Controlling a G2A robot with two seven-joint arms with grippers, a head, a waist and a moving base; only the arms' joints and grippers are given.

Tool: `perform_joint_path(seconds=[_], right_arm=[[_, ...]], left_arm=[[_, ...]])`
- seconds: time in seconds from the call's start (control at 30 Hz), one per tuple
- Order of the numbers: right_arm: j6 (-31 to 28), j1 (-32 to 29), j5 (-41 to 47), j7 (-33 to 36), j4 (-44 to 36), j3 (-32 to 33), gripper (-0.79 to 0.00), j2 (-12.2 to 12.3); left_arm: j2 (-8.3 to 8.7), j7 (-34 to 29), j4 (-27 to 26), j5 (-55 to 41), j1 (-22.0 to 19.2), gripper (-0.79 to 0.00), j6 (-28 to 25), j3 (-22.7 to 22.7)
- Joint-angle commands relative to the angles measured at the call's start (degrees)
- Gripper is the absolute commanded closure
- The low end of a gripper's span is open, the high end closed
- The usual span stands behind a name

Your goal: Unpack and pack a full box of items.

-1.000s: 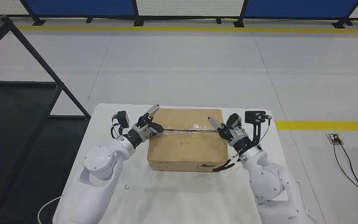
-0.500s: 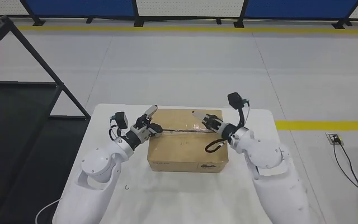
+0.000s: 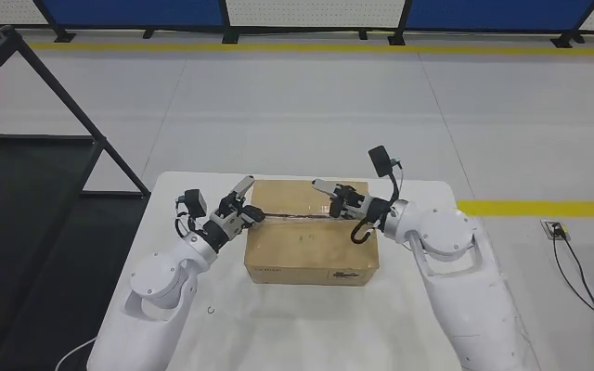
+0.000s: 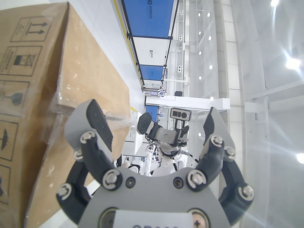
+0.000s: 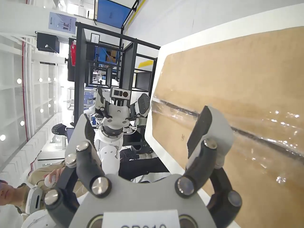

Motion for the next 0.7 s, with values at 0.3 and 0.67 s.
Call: perform_joint_path(seconds=[0.3, 0.67], right_arm=[[7.42, 7.71, 0.01, 5.99, 10.16, -3.77, 0.000, 0.23], [9.05, 8.43, -6.21, 6.99, 11.04, -6.70, 0.000, 1.20]], left_arm=[[-0.01, 0.42, -0.57, -0.26, 0.59, -0.785, -0.02, -0.74], [-0.08, 0.13, -0.62, -0.27, 0.59, -0.785, 0.18, -0.63]])
